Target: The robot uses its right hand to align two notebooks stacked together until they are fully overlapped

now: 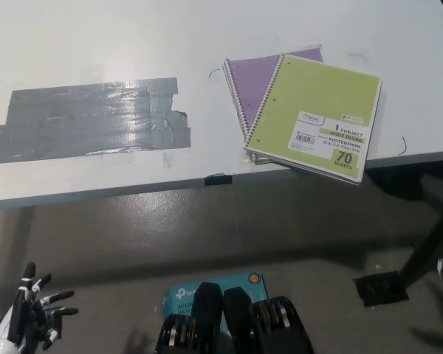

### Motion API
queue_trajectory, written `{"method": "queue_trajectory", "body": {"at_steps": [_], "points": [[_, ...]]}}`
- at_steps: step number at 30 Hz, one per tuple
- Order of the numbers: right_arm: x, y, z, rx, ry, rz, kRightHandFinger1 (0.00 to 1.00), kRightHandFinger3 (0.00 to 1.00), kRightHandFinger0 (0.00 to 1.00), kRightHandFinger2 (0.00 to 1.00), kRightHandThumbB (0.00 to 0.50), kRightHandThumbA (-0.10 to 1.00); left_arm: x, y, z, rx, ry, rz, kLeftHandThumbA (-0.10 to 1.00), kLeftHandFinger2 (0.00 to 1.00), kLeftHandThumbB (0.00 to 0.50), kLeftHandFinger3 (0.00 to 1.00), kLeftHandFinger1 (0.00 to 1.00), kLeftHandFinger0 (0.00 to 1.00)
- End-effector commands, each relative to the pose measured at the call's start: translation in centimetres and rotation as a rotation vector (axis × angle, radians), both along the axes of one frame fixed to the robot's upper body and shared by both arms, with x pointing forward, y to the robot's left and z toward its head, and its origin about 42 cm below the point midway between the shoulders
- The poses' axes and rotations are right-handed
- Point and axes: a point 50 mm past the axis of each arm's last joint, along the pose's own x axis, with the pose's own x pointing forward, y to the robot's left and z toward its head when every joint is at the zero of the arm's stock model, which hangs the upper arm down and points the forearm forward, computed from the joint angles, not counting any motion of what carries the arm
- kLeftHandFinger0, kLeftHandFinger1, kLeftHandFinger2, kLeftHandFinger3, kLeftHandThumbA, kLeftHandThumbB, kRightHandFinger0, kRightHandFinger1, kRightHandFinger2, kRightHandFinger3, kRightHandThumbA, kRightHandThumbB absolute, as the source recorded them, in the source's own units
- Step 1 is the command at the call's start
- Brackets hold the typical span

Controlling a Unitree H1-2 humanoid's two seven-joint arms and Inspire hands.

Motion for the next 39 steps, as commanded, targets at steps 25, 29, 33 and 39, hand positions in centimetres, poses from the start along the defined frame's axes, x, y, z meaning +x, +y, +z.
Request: {"method": "queue_trajectory", "body": {"at_steps": [25,29,33,39], "points": [[17.1,14.2,22.1,-0.192,-0.362,-0.149,1.0,1.0,1.0,1.0,0.5,1.0,-1.2,0.4,0.5,0.009,0.009,-0.04,1.0,0.7,0.476,1.0,0.59,0.46],[18.9,16.3,21.7,-0.188,-0.338,-0.181,1.0,1.0,1.0,1.0,0.5,1.0,-0.7,0.2,0.6,0.019,0.006,-0.04,1.0,0.75,0.418,1.0,0.62,0.48],[19.8,17.9,21.5,-0.192,-0.31,-0.201,1.0,1.0,1.0,1.0,0.5,1.0,-0.8,0.1,0.4,0.022,0.015,-0.042,1.0,0.74,0.435,1.0,0.59,0.45],[20.5,18.9,19.0,-0.18,-0.211,-0.222,1.0,1.0,1.0,1.0,0.432,1.0,-0.8,-0.3,0.3,0.029,0.018,-0.063,1.0,0.71,0.445,1.0,0.61,0.44]]}}
